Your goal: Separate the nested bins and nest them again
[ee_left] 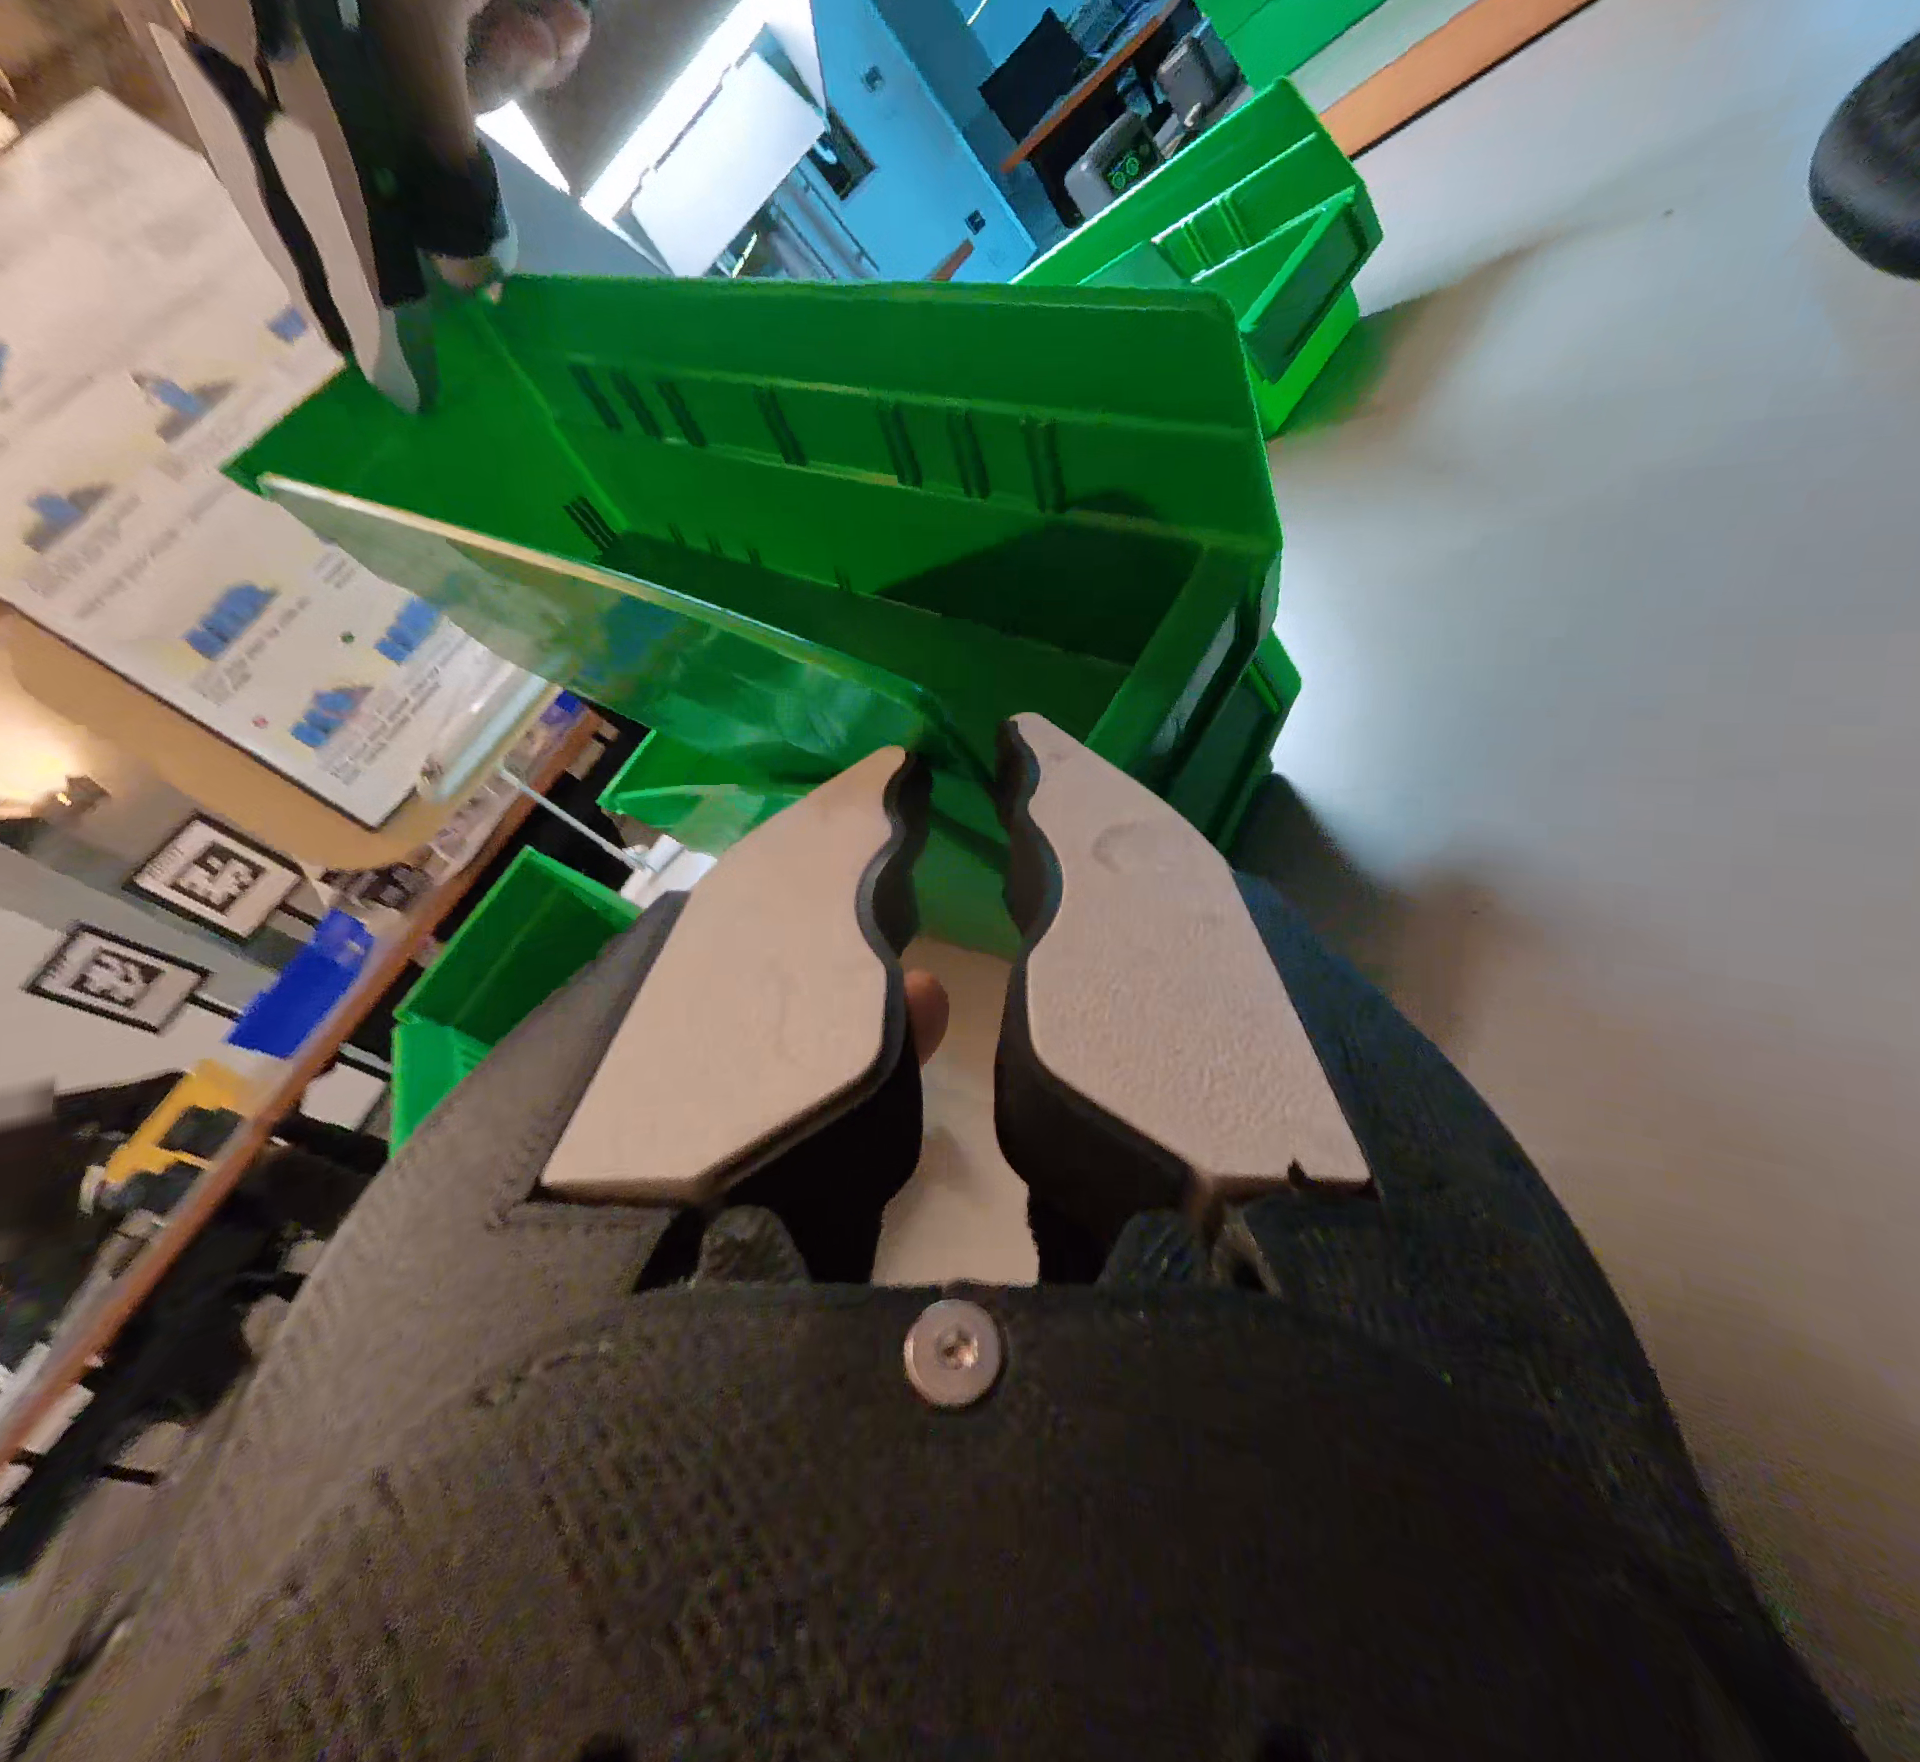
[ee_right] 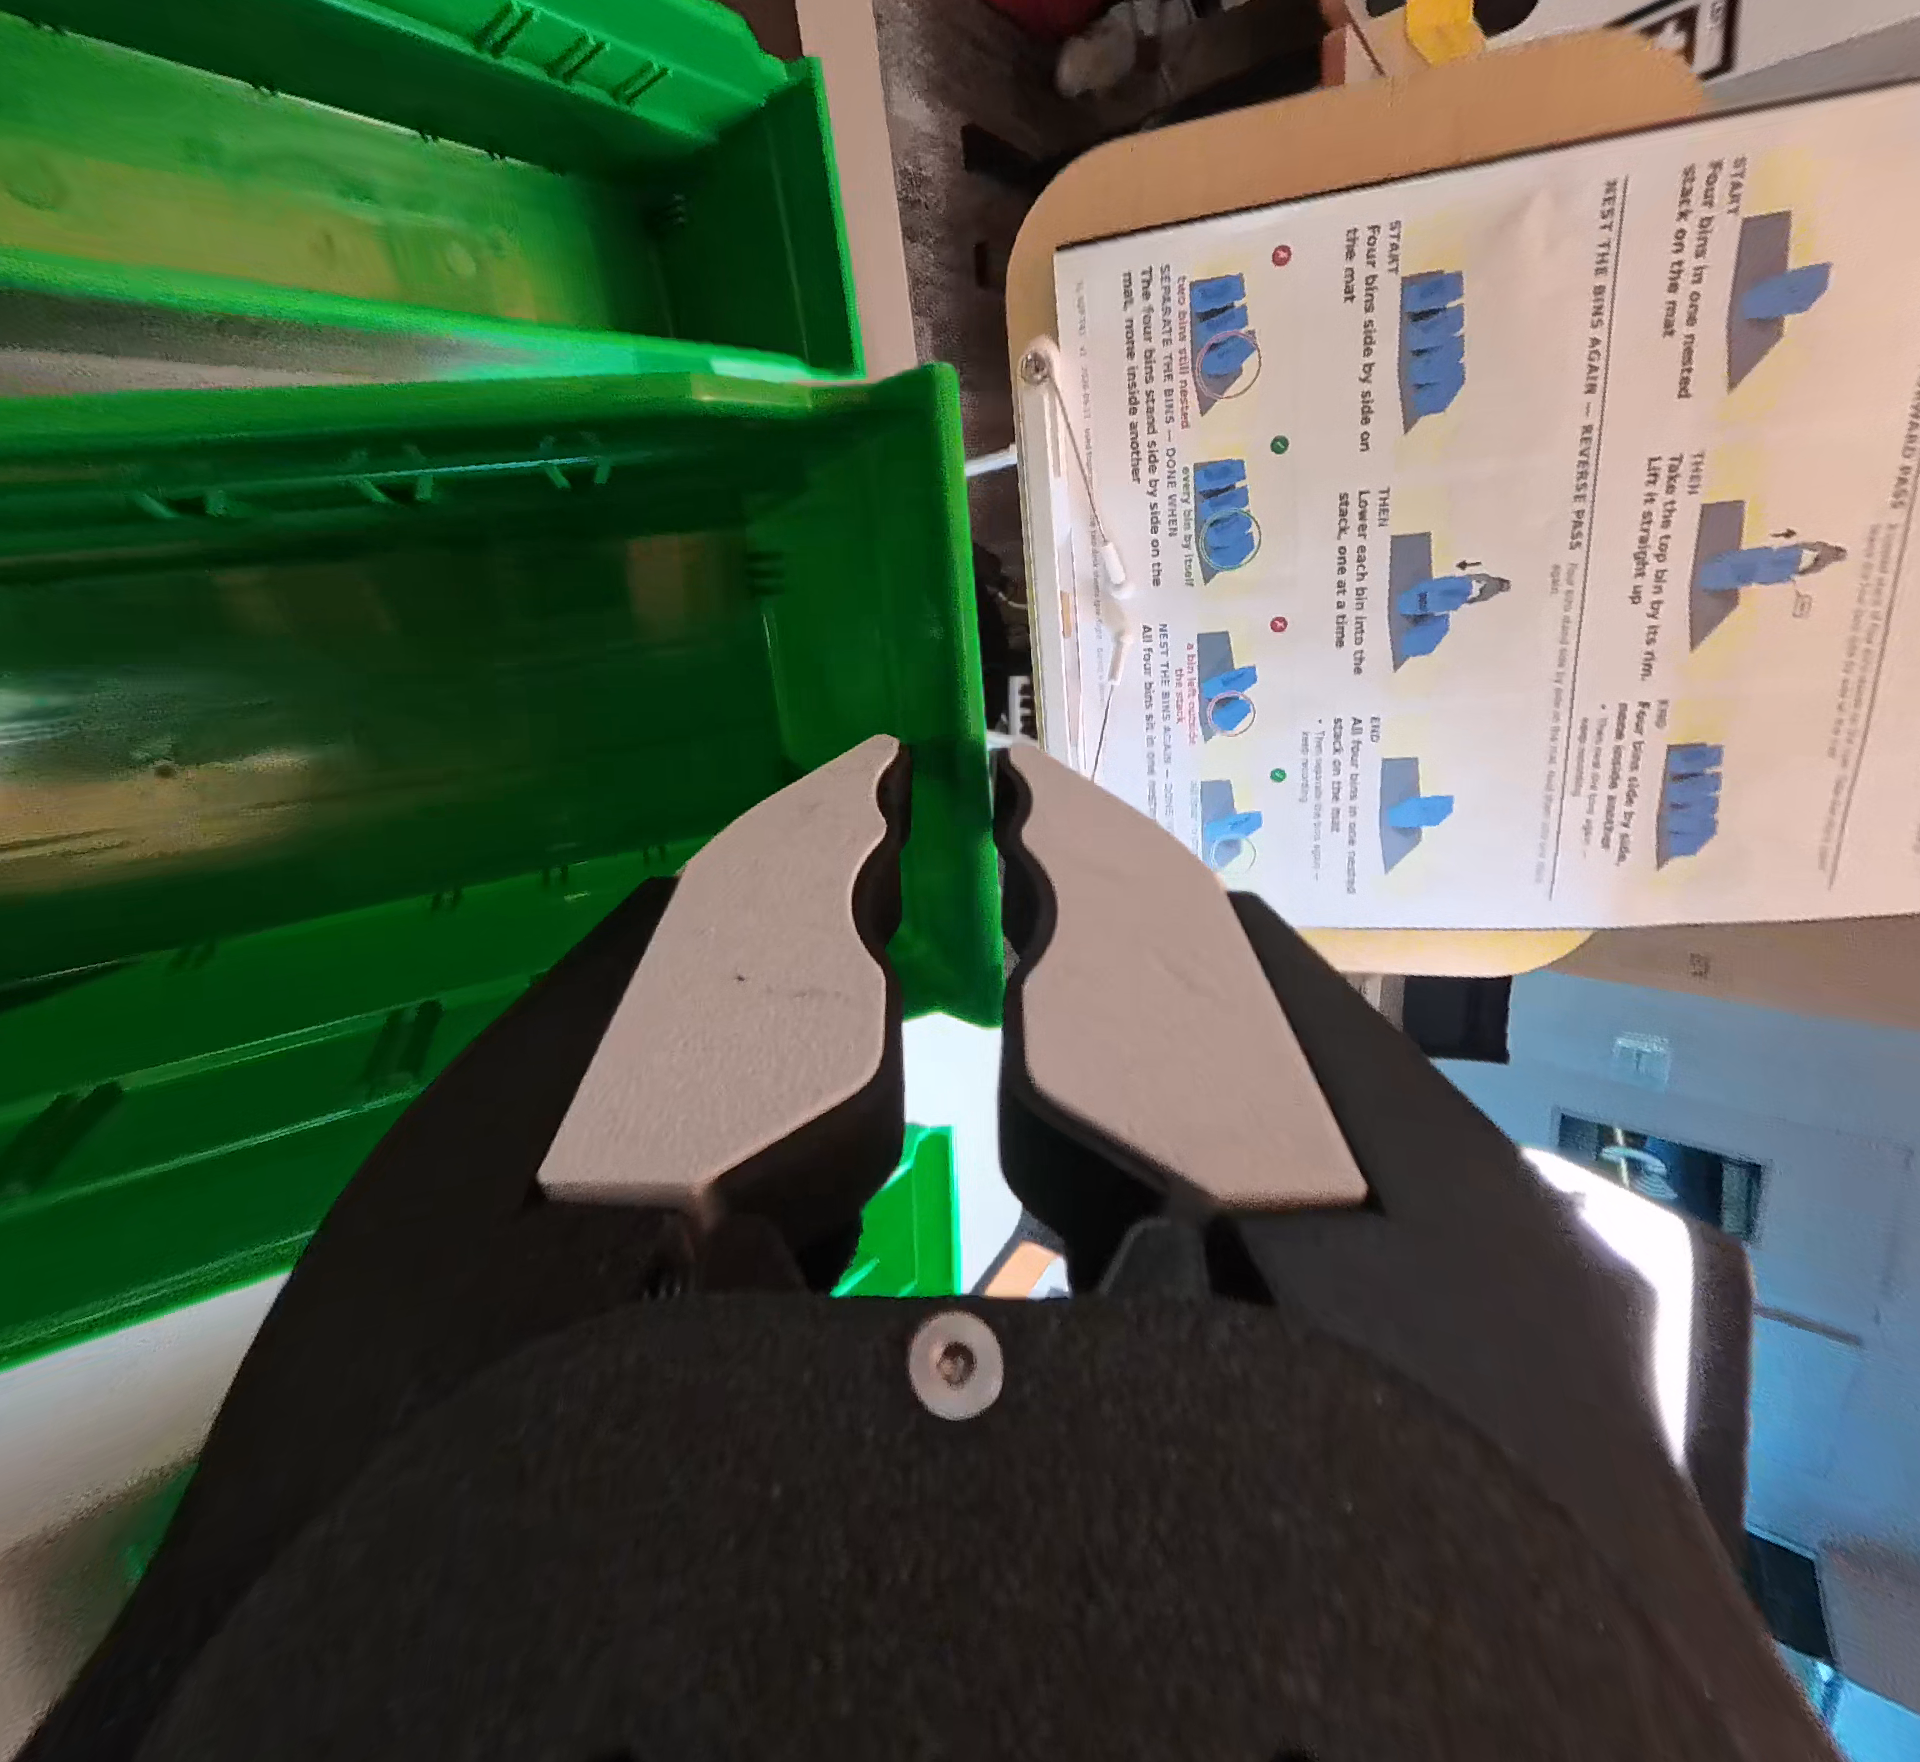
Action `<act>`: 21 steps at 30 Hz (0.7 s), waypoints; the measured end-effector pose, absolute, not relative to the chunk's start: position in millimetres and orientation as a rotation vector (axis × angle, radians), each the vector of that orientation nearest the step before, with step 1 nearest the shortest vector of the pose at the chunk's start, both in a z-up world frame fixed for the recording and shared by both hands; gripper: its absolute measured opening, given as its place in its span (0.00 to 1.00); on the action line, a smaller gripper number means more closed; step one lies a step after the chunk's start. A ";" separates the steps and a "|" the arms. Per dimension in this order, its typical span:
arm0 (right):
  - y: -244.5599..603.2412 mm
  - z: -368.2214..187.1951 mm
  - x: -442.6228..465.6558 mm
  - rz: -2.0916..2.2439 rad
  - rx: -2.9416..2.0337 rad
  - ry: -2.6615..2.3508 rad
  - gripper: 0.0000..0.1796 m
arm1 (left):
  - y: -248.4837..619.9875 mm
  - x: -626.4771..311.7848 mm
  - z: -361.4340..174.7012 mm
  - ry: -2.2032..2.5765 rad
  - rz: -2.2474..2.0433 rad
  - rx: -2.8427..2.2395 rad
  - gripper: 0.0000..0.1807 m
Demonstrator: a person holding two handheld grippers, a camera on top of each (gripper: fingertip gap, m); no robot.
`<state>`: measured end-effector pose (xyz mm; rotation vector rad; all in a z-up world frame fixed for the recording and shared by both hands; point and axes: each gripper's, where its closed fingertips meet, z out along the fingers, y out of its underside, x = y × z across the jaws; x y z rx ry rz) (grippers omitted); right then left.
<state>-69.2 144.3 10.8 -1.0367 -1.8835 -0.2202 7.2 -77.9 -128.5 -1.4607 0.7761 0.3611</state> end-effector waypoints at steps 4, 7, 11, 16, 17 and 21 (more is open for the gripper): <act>148.5 10.0 -56.3 -0.181 -1.063 -1.826 0.06 | -78.3 6.2 -110.7 0.759 0.397 -1.404 0.04; 147.6 5.1 -46.9 -0.161 -1.108 -1.811 0.10 | -76.5 6.1 -101.0 0.723 0.356 -1.406 0.02; 109.1 8.5 -31.6 -0.009 -1.146 -1.753 0.15 | -79.3 23.6 -101.9 0.776 0.352 -1.381 0.02; 48.3 20.4 12.2 0.209 -1.142 -1.614 0.15 | -72.8 16.3 -98.7 0.699 0.302 -1.446 0.02; 38.7 18.6 23.1 0.235 -1.147 -1.598 0.15 | -71.0 12.5 -98.2 0.672 0.283 -1.465 0.02; -13.0 -28.4 51.1 0.361 -1.230 -1.729 0.15 | -60.5 -4.7 -96.5 0.515 0.166 -1.569 0.02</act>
